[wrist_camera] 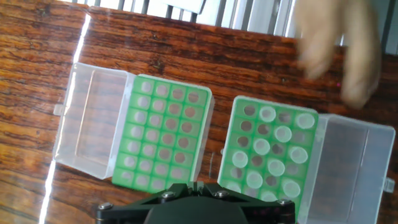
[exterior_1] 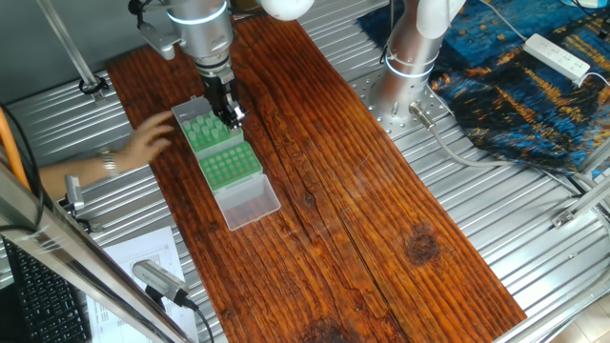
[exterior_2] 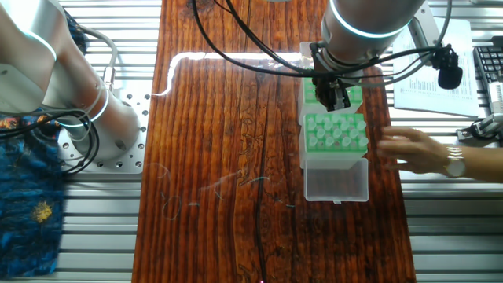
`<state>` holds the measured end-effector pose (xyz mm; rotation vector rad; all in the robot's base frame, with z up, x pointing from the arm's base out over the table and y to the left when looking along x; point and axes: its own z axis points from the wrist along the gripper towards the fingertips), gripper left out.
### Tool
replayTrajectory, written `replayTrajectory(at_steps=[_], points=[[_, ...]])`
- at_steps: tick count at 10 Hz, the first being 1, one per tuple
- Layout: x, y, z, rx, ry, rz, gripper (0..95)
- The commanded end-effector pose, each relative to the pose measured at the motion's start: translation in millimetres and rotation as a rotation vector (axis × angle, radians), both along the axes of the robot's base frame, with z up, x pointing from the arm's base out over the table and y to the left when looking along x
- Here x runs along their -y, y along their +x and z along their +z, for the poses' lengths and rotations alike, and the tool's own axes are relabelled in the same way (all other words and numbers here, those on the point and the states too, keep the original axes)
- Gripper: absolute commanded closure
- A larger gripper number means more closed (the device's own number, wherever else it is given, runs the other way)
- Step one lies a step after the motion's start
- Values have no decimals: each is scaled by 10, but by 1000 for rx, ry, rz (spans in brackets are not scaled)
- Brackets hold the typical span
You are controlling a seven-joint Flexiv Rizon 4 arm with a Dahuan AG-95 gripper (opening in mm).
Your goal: Transfer all large pipette tips from one holder to another
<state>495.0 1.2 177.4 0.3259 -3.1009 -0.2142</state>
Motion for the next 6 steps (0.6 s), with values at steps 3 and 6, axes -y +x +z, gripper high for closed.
replayTrajectory(at_steps=[3,6], points=[[53,-24,170,-76,-126,85,950],[66,-20,167,-90,-130,62,950]])
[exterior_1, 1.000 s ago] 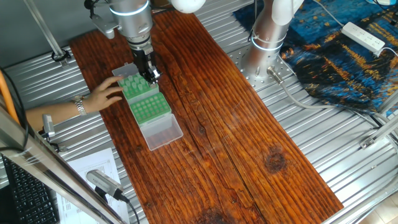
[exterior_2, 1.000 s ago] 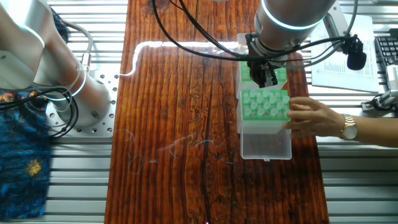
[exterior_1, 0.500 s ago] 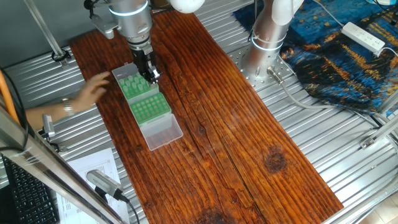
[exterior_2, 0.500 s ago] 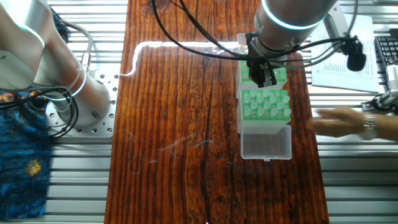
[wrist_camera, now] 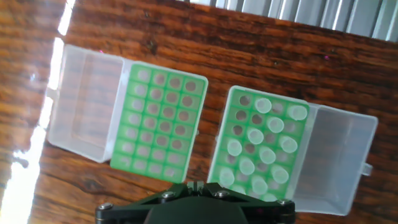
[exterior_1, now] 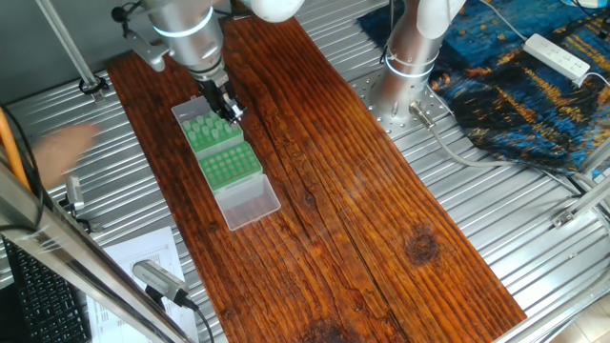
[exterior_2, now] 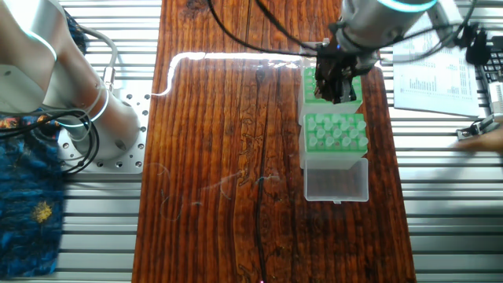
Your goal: Transfer all large pipette tips from one holder to another
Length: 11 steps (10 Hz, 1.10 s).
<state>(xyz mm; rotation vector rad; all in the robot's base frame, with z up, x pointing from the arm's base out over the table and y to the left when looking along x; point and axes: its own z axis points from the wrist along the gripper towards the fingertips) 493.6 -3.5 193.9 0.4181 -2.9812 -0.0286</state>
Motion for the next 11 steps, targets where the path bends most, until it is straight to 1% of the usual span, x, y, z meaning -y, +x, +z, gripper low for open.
replayTrajectory(at_steps=[1,3,4,5,11], points=[[30,10,-22,15,5,8,950],[35,16,-32,27,16,48,950],[36,16,-32,27,20,96,950],[36,16,-32,24,21,113,950],[50,34,-66,23,31,161,950]])
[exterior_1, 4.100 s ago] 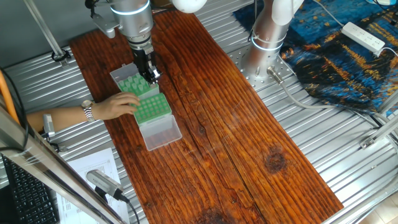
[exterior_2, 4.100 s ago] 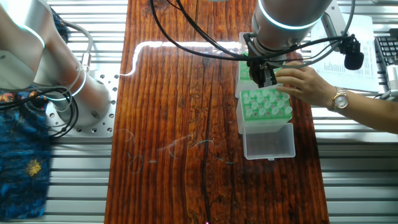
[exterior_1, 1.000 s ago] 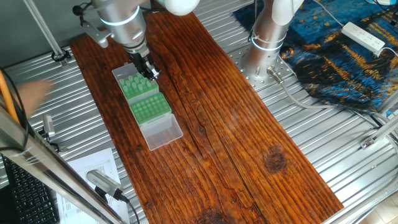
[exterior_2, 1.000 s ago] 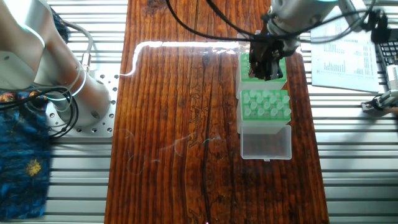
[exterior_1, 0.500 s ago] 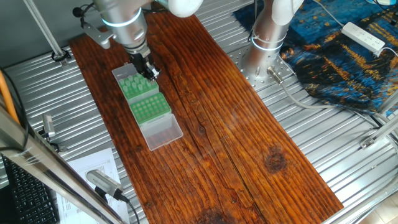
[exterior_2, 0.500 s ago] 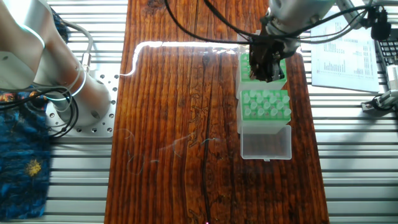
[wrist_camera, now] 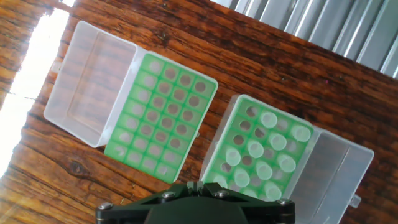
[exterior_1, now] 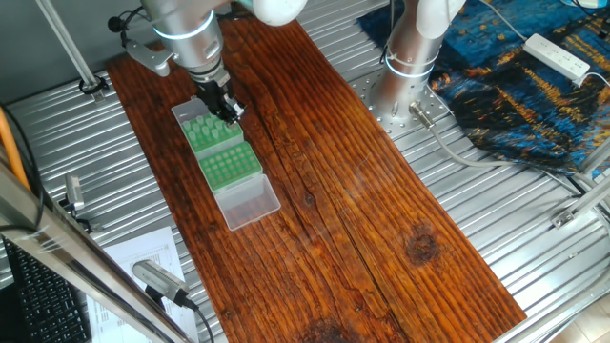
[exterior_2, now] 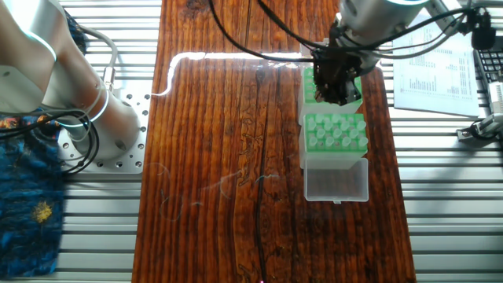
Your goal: Transfer all large pipette tips from one holder to another
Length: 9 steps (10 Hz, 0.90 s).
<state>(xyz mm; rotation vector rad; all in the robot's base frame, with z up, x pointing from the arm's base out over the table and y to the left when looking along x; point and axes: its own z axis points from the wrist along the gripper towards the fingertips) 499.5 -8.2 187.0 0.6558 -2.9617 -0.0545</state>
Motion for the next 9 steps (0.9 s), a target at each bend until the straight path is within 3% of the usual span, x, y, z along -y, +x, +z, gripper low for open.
replayTrajectory(at_steps=[1,5,6,7,9], points=[[3,-25,3,3,2,19,950],[3,-35,6,7,7,53,950],[14,-64,-12,7,11,101,760],[14,-64,-12,11,15,141,760],[17,-56,-21,1,-12,122,760]])
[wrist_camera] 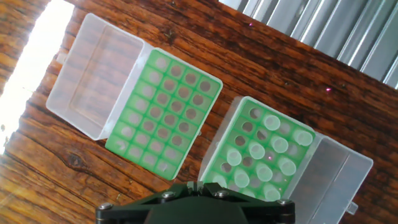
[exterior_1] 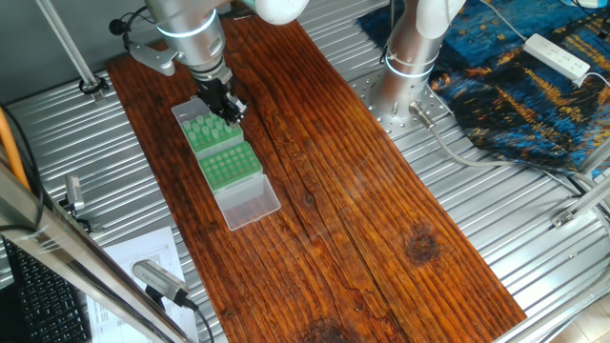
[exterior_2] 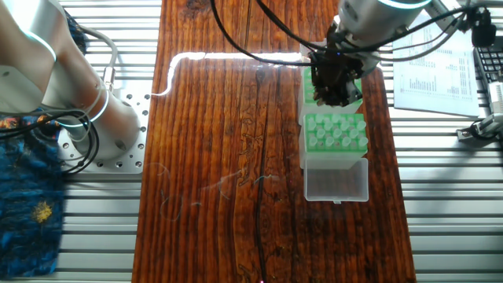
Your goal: Transfer all large pipette tips from one holder to another
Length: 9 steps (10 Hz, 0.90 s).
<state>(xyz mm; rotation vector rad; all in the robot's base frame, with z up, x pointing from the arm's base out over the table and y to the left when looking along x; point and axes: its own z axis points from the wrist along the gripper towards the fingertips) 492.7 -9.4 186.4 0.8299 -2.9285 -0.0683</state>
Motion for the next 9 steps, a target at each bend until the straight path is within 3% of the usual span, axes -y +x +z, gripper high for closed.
replayTrajectory(at_steps=[1,3,5,6,9], points=[[7,13,-18,-6,-30,-7,760],[12,5,-21,-2,-43,-63,760],[34,-11,-66,-7,-42,-12,760],[52,-39,-103,-8,-39,1,950],[92,-150,-186,18,-45,-26,950]])
